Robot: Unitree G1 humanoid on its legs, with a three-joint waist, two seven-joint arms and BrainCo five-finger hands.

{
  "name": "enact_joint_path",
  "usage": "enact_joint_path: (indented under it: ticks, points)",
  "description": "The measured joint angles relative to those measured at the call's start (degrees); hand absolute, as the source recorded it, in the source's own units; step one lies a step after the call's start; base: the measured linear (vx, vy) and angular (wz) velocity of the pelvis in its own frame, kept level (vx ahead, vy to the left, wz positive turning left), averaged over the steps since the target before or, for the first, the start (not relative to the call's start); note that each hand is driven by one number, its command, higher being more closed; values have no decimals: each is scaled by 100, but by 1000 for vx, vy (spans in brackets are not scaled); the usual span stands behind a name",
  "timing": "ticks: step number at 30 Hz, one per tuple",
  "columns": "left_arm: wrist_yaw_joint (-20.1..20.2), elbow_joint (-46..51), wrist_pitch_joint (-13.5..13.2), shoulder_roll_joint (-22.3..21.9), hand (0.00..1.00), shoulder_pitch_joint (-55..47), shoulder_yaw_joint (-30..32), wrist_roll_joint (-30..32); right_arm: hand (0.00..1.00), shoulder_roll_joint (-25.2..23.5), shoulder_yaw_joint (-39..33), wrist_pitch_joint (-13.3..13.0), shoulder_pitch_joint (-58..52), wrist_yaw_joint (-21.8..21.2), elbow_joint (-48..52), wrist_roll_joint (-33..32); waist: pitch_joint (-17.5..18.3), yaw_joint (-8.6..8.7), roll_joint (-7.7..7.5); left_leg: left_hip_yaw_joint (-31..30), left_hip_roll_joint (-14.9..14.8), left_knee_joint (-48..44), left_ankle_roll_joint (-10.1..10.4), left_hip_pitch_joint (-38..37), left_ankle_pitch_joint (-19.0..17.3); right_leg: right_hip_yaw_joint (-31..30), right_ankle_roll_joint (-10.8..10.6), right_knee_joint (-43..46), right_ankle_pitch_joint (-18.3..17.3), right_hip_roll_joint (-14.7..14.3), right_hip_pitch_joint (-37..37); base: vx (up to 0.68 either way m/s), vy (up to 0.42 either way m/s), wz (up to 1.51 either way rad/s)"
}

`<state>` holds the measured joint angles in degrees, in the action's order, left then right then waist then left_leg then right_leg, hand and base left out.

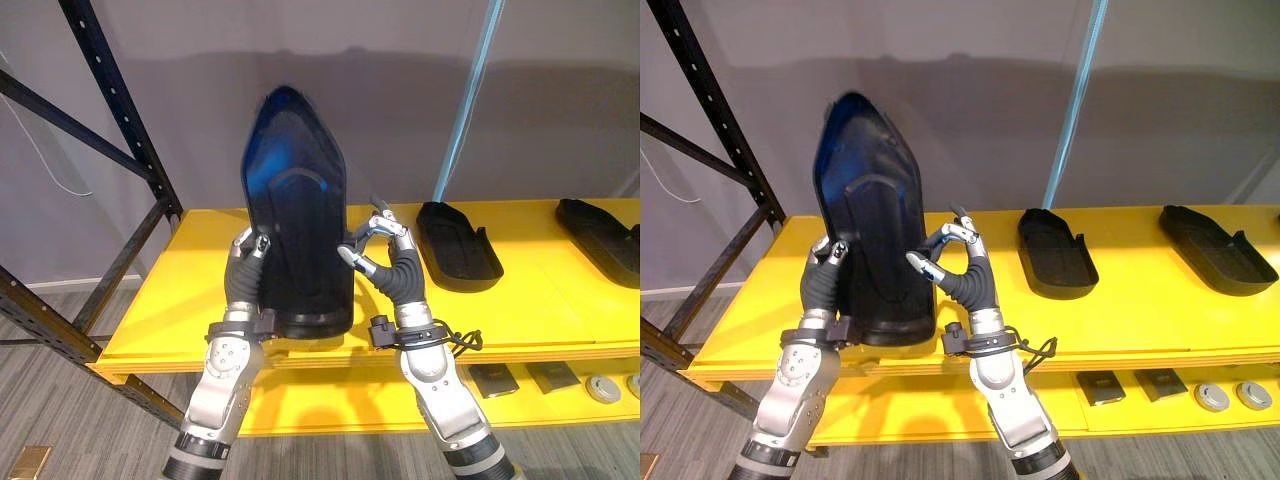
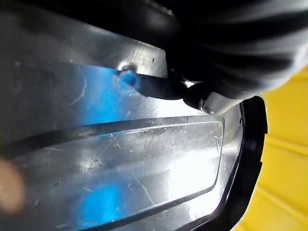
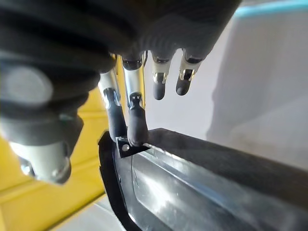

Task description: Walk over and take plastic housings, then place them on the shelf

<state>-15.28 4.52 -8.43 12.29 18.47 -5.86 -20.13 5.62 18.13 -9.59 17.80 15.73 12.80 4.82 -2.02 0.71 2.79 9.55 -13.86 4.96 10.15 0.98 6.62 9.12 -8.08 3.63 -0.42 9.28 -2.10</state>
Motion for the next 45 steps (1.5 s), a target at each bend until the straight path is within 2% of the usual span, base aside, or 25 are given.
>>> enact_joint_path:
  ticks: [4,9,14,16,19,20,22,26,29,33,34,37,45]
  points:
    - [-191,-271,-75,40,100,172,405,-6,0,-63,-633,-87,-2,-5,185,-545,-22,42,3,101,-5,2,-7,36,11,-75,-7,-16,13,-6,-87,-41,13,-8]
    - [-255,-583,-93,332,100,306,677,-59,0,1,-1409,-410,-13,-2,752,-1153,-83,135,4,164,-9,2,-10,151,31,-156,-13,-26,67,-17,-255,-6,9,-8]
    - [-258,-963,-92,1002,100,700,965,-57,0,334,-2630,-547,-569,-9,1246,-1379,-307,180,11,282,-12,2,-12,277,47,-283,2,-13,123,-28,-475,-9,8,-14]
    - [-163,-1319,-91,1529,100,976,1192,-71,0,361,-3196,-605,-1135,-13,1374,-1441,-507,215,15,358,-23,1,-21,437,81,-394,9,-10,192,-51,-706,-35,3,-19]
    - [-18,-1727,-83,2094,100,1084,1283,-108,0,295,-3261,-637,-1870,-84,1392,-1490,-699,321,21,422,-23,0,-41,588,115,-458,19,6,229,-62,-908,-43,4,-17]
    - [46,-1968,-67,2373,100,1132,1291,-119,0,203,-3247,-637,-2154,-171,1403,-1480,-845,324,21,502,-18,0,-41,599,115,-564,24,56,238,-64,-1020,-33,5,-24]
    - [178,-2293,-37,2650,100,1236,1287,-122,0,109,-3189,-637,-2447,-216,1446,-1474,-940,319,17,580,-16,-1,-42,649,115,-657,23,105,240,-74,-1151,-37,4,-26]
    - [356,-3413,31,3431,100,1853,1084,-449,0,9,-2853,-637,-2974,-357,1557,-1343,-1250,331,-5,649,-12,-2,-55,730,124,-744,21,201,241,-83,-1330,-23,0,-12]
    - [479,-3908,36,3840,100,2085,897,-570,0,2,-2684,-637,-3005,-378,1557,-1205,-1423,313,-15,707,1,-3,-57,732,123,-812,20,214,242,-83,-1385,-14,10,-9]
    - [677,-4431,104,4040,100,2184,757,-581,0,10,-2663,-637,-2989,-400,1557,-1097,-1501,301,-34,769,2,-23,-57,798,123,-866,18,209,241,-86,-1476,5,16,-7]
    - [701,-4653,145,4079,0,2229,669,-578,0,10,-2654,-637,-2976,-400,1557,-1096,-1558,308,-33,779,0,-37,-57,798,123,-880,18,212,241,-91,-1480,13,11,-6]
    - [725,-5023,267,4085,0,2257,651,-572,0,10,-2590,-636,-2933,-399,1557,-1073,-1665,322,-52,833,-15,-84,-57,795,123,-953,19,213,241,-110,-1495,6,7,-8]
    - [807,-5236,263,4188,0,2571,589,-545,0,8,-2518,-636,-2920,-455,1555,-987,-1765,329,-75,949,-26,-135,-57,814,122,-1044,8,314,226,-128,-1604,-16,9,-6]
